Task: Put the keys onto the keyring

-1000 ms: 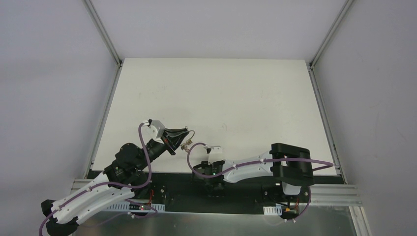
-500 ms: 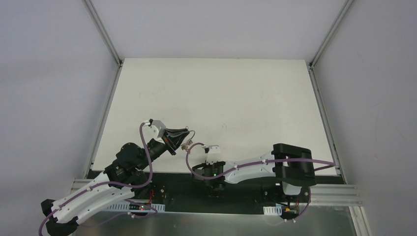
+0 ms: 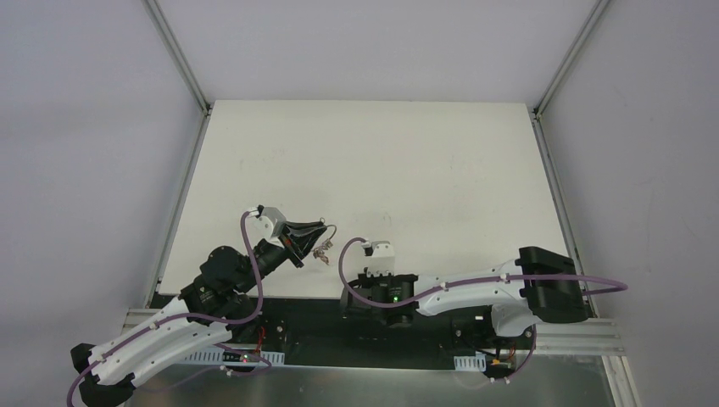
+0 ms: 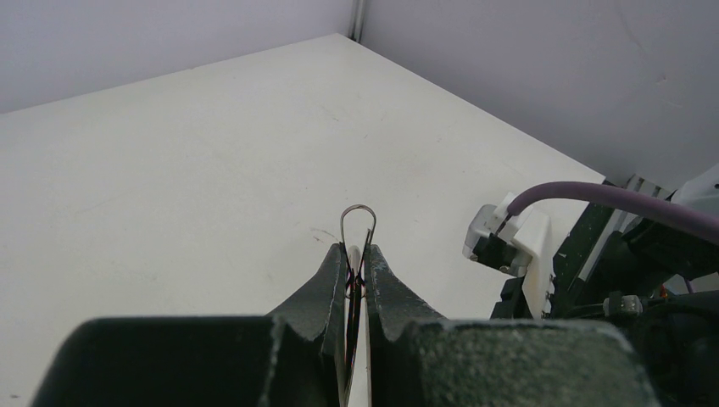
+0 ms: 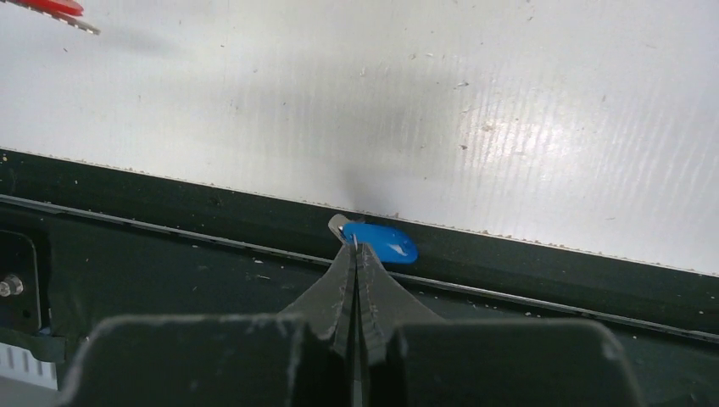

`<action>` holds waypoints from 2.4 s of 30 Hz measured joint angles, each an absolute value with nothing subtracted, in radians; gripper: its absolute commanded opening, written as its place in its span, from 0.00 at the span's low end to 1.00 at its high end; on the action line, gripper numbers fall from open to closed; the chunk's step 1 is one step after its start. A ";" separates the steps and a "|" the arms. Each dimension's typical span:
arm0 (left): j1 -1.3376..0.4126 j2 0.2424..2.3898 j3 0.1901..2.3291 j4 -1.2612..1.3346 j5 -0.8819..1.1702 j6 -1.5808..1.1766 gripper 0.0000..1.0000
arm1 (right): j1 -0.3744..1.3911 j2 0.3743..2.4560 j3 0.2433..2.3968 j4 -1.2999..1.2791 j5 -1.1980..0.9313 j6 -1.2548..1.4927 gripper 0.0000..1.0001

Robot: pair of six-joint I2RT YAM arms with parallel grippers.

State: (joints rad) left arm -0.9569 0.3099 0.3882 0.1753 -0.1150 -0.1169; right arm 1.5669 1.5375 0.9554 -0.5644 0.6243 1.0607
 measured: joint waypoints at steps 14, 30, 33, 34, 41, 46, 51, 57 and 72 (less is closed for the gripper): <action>-0.957 0.310 0.388 0.175 -0.115 -0.117 0.00 | 1.514 1.414 0.955 -0.653 0.740 1.035 0.00; -0.957 0.310 0.388 0.175 -0.113 -0.117 0.00 | 1.267 1.102 0.914 -0.428 0.445 0.640 0.00; -0.957 0.310 0.388 0.176 -0.104 -0.117 0.00 | 1.228 1.019 0.885 -0.373 0.342 0.598 0.00; -0.957 0.310 0.388 0.177 -0.096 -0.117 0.00 | 1.210 0.990 0.868 -0.348 0.298 0.591 0.00; -0.957 0.302 0.388 0.205 -0.049 -0.119 0.00 | 1.161 0.927 0.806 -0.224 0.117 0.595 0.00; -0.957 0.289 0.376 0.234 0.001 -0.120 0.00 | 1.161 0.931 0.767 -0.105 0.025 0.636 0.00; -0.957 0.285 0.361 0.267 0.040 -0.120 0.00 | 1.161 0.932 0.708 0.066 -0.026 0.708 0.00; -0.957 0.273 0.344 0.296 0.076 -0.119 0.00 | 1.161 0.933 0.645 0.266 -0.034 0.792 0.00; -0.957 0.261 0.304 0.386 0.160 -0.106 0.00 | 1.161 0.991 0.622 0.529 -0.034 0.907 0.00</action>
State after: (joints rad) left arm -0.9569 0.2611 0.3042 0.3862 0.1600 -0.1062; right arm 1.1610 0.9913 0.6224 0.5285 -0.0341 0.9066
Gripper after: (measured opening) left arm 0.035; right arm 0.004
